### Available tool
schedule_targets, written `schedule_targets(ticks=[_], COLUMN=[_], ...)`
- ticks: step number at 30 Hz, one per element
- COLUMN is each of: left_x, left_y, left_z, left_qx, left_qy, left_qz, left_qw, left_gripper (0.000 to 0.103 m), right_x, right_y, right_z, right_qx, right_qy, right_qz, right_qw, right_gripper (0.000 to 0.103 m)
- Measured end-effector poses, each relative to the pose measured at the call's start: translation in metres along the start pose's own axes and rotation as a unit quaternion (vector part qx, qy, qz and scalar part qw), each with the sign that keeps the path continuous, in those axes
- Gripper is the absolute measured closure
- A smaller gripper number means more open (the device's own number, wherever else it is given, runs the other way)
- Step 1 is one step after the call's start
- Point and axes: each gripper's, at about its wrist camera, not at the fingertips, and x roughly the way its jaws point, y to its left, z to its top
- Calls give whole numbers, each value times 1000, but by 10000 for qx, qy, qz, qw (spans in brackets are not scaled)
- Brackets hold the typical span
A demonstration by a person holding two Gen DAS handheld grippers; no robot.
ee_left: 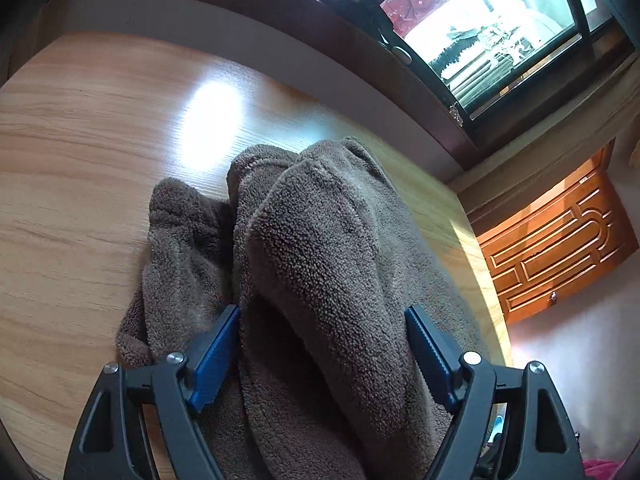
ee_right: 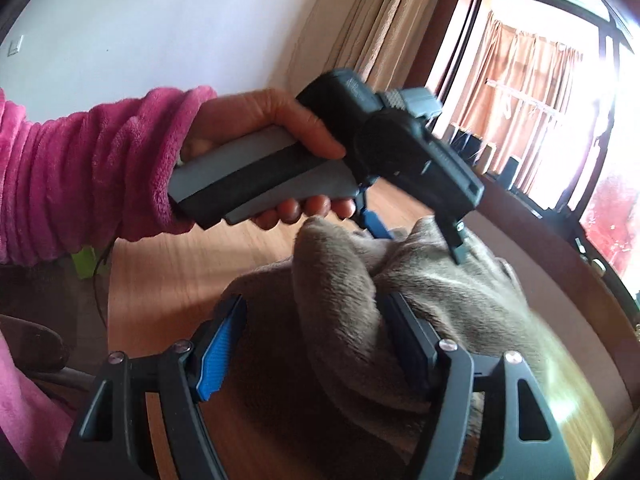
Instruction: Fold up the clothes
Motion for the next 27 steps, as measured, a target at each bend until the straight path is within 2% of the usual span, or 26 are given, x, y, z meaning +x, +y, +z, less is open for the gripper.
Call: schedule_targets(ticks=[3, 11, 14, 16, 19, 21, 23, 24, 25, 27], left_x=[-2, -1, 4, 5, 6, 9, 12, 12, 12, 10], left_y=[4, 12, 9, 7, 8, 9, 8, 7, 6, 4], left_z=[0, 1, 4, 6, 10, 12, 13, 13, 13, 15], left_qx=[-116, -240, -182, -156, -193, -195, -170, -157, -142, -138], left_qy=[15, 99, 129, 115, 82, 110, 122, 84, 43, -41], left_qz=[-17, -11, -47, -87, -146, -181, -247, -260, -267, -278], left_qw=[9999, 9997, 9997, 9998, 9997, 9996, 9995, 9995, 9995, 9995], left_gripper=[20, 20, 20, 20, 20, 20, 21, 25, 43, 60], right_x=[-11, 10, 12, 13, 14, 15, 16, 17, 17, 15], right_y=[-1, 11, 5, -1, -9, -14, -19, -22, -25, -31], right_z=[1, -13, -11, -9, -6, -4, -2, -1, -1, 2], right_qx=[-219, -798, -679, -570, -406, -297, -187, -133, -78, 30], right_qy=[-149, 385, 412, 416, 421, 425, 428, 430, 431, 390], right_qz=[-461, -513, -556, -578, -609, -631, -652, -662, -673, -711], right_qw=[9986, 9947, 9953, 9958, 9964, 9967, 9968, 9968, 9968, 9967], right_gripper=[28, 28, 30, 36, 37, 54, 63, 68, 69, 73])
